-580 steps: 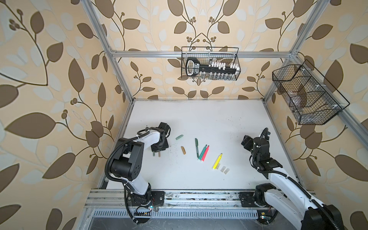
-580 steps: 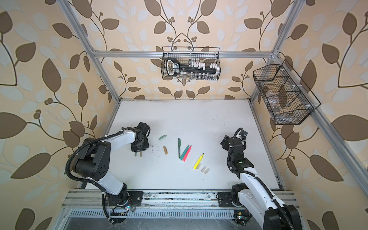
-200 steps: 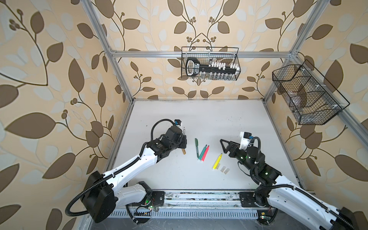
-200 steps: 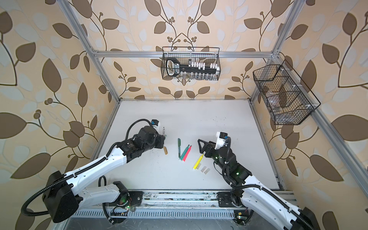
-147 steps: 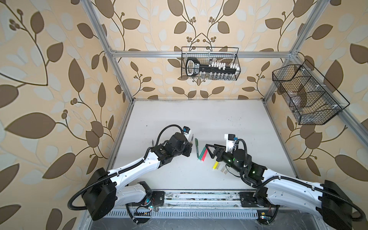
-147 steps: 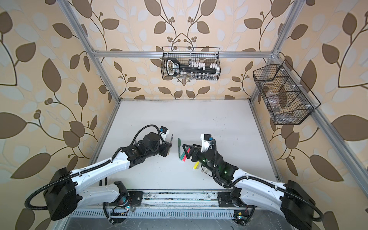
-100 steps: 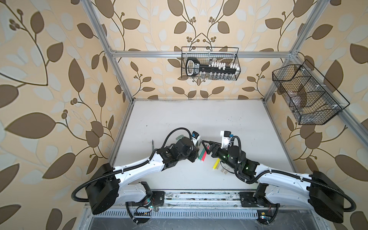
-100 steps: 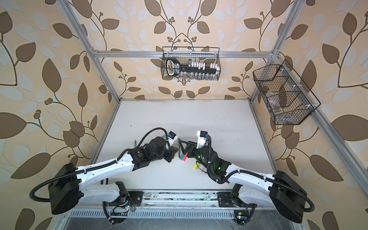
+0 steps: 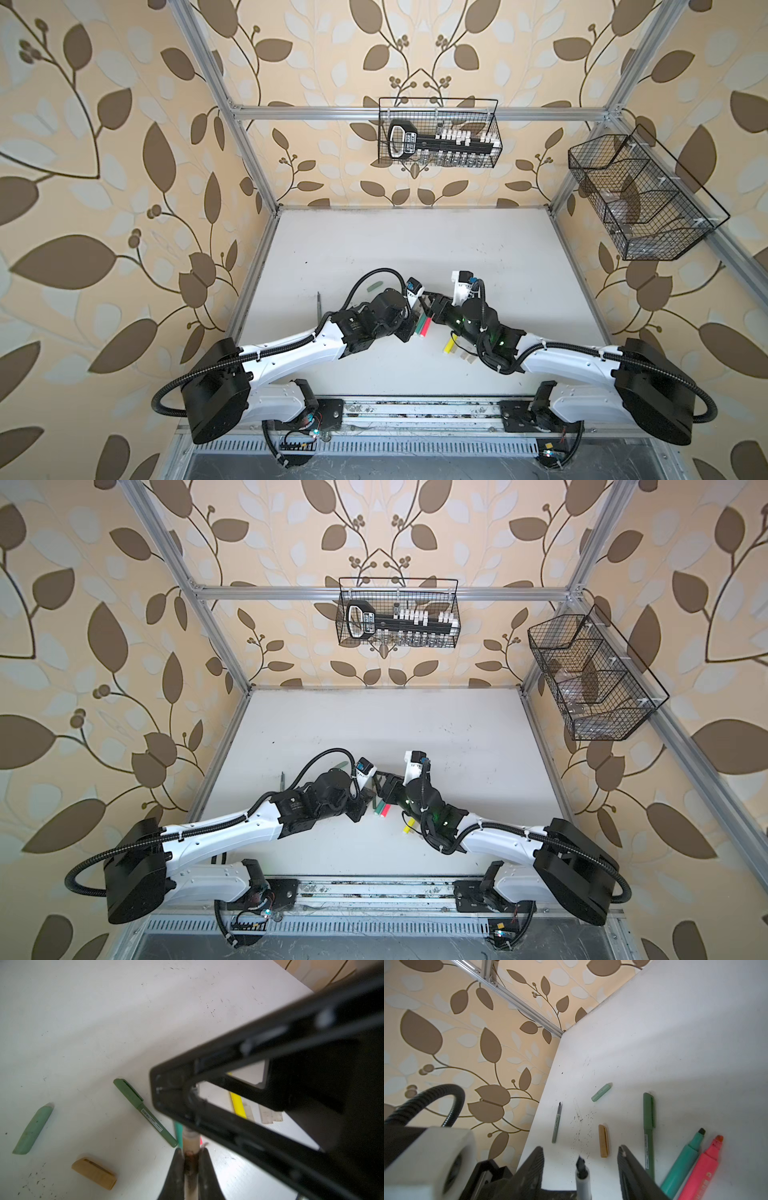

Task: Insert pens into pen caps
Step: Pick up the pen from the middle-left of the table.

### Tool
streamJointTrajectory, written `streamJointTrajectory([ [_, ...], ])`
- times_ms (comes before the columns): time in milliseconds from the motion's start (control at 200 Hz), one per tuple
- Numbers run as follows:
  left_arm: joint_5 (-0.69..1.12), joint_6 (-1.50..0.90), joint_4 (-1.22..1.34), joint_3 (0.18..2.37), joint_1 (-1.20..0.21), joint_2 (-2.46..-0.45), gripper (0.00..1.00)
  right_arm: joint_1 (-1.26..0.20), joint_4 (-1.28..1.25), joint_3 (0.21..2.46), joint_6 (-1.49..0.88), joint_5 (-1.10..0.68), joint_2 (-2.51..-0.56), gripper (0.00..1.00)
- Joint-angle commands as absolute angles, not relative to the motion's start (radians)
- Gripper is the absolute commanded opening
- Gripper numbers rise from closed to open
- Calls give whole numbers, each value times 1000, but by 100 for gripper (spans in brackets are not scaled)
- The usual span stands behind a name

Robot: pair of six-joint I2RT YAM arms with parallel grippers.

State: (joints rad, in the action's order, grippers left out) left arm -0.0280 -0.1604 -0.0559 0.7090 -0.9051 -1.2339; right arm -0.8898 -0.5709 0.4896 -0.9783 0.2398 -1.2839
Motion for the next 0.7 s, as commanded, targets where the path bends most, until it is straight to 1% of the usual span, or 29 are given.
streamJointTrajectory([
  [0, -40, -138, -26, 746, -919, -1210, 0, -887, -585, 539, -996, 252, -1310, 49],
  [200, -39, -134, -30, 747, -922, -1210, 0, -909, -565, 596, -990, 252, -1381, 40],
  [335, -38, -135, -32, 746, -923, -1204, 0, -908, -566, 609, -1000, 253, -1410, 28],
  [460, -41, -135, -32, 742, -923, -1193, 0, -911, -563, 605, -1004, 264, -1407, 19],
  [595, -36, -135, -31, 739, -923, -1184, 0, -913, -557, 603, -1009, 268, -1402, 5],
  [660, -26, -137, -28, 736, -924, -1177, 10, -916, -559, 598, -1014, 270, -1395, 0],
  [695, -26, -135, -26, 733, -925, -1177, 14, -917, -561, 597, -1016, 271, -1388, 0],
])
